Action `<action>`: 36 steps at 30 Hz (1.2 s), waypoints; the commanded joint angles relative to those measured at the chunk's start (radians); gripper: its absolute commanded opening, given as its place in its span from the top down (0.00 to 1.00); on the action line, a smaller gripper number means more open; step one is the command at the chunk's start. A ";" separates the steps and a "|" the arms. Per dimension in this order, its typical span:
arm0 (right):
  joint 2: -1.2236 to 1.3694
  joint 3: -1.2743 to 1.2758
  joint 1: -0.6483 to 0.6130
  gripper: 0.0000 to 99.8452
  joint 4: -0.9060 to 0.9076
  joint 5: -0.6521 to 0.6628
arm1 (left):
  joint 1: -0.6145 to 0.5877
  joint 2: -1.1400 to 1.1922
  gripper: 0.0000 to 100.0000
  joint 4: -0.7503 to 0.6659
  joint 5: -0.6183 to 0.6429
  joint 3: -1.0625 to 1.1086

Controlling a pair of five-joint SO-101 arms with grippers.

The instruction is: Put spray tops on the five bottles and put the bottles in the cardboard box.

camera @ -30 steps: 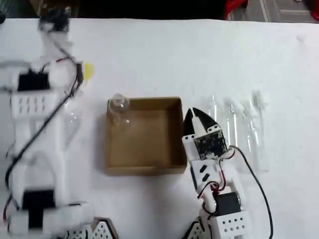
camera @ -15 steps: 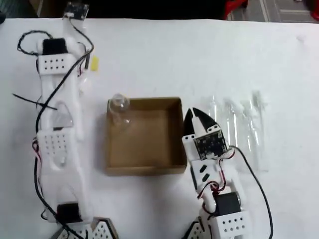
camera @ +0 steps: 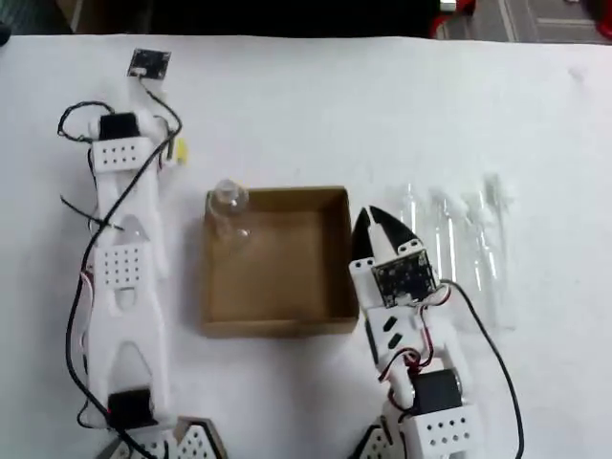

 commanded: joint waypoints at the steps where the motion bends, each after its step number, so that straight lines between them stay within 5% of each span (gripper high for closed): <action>1: -0.002 0.006 0.010 0.99 -0.024 0.003 | -0.001 -0.015 0.79 -0.028 -0.014 -0.048; 5: -0.002 0.006 0.010 0.99 -0.024 0.003 | -0.001 -0.012 0.80 -0.020 -0.043 -0.048; 11: -0.002 0.006 0.010 0.99 -0.024 0.003 | 0.001 -0.021 0.98 0.046 -0.109 -0.055; 25: -0.002 0.006 0.010 0.99 -0.024 0.003 | 0.076 -0.562 0.98 0.302 -0.153 -0.064; 36: -0.004 0.006 0.010 0.99 -0.024 0.003 | 0.122 -0.934 0.98 0.322 -0.137 -0.061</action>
